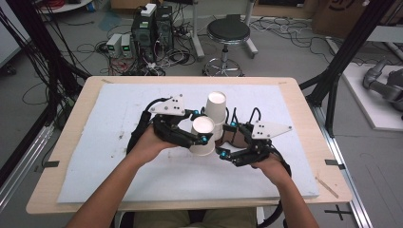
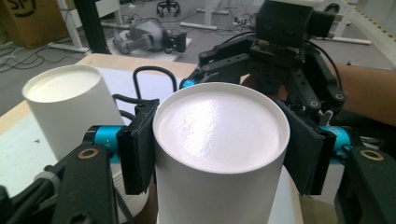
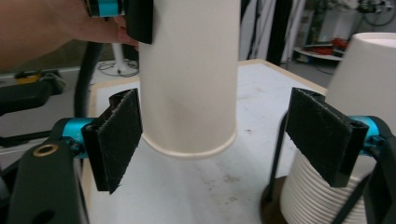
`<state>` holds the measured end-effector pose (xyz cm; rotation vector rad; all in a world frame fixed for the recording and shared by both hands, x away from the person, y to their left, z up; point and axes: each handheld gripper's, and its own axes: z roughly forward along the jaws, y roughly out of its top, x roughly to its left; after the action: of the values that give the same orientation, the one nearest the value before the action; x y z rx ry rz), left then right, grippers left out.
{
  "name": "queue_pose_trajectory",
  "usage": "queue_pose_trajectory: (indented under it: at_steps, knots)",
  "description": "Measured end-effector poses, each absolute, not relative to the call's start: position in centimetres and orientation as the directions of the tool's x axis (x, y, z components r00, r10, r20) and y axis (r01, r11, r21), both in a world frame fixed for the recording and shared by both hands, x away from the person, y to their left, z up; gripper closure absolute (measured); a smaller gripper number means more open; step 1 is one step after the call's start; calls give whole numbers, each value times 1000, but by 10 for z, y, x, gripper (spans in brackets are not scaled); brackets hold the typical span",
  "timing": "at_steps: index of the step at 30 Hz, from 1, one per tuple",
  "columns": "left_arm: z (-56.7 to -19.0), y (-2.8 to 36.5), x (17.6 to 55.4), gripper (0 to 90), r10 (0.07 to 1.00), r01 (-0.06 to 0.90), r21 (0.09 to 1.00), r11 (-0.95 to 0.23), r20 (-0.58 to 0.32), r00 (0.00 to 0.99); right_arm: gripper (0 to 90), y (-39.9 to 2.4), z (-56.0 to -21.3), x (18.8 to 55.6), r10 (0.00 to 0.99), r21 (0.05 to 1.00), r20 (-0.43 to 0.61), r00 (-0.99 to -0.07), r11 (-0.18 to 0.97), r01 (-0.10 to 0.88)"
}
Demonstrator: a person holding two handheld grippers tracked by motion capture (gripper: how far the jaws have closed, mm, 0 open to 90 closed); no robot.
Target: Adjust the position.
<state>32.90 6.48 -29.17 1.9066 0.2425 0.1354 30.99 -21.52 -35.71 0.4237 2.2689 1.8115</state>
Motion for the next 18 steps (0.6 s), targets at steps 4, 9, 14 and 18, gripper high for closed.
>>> queue_pose_trajectory:
  at_steps: [4,9,14,18]
  knots:
    - [-293,63,326,349,205,93,937,-336,-23,979,193,-212,-359,309,311,974,31,-950,205,100]
    - [-295,58,323,349,173,88,937,-338,-30,984,193,-209,-361,309,274,972,46,-961,211,107]
    - [-300,54,321,349,165,89,936,-340,-34,986,193,-204,-363,307,235,970,53,-971,218,105]
    - [-301,54,321,348,179,96,939,-330,-38,983,193,-202,-366,308,238,968,51,-970,226,106]
